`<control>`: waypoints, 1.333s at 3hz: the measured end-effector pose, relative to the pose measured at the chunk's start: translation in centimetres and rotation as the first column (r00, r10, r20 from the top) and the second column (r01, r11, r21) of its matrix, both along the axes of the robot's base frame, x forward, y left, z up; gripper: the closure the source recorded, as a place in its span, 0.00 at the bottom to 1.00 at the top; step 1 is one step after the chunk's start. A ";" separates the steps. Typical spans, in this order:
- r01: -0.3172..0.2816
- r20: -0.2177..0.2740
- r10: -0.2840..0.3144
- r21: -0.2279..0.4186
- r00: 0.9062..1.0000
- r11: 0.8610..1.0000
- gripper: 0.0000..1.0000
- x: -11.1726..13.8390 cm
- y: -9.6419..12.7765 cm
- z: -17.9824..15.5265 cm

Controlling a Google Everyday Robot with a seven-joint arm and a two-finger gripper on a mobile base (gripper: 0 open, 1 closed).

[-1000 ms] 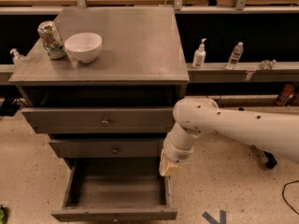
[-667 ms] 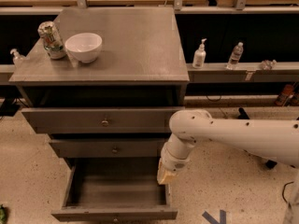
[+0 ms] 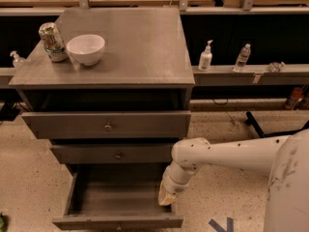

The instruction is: Close bottom drawer

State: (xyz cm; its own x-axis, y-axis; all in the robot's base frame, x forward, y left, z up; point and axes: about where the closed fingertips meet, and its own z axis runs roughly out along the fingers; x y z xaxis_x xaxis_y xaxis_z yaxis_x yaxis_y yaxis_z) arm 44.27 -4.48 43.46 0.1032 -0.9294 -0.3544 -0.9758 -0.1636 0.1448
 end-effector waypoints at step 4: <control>0.004 -0.102 -0.006 -0.021 0.995 1.000 1.00 0.6 -0.1 -10.2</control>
Offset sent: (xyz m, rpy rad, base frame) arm 0.0123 0.0041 -0.0631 -0.0746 0.0641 0.0205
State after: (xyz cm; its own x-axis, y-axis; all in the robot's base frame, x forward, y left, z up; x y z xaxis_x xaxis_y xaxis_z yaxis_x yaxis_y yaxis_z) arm 44.90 -4.58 33.23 0.0626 -0.9371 -0.3435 -0.9565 -0.1546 0.2475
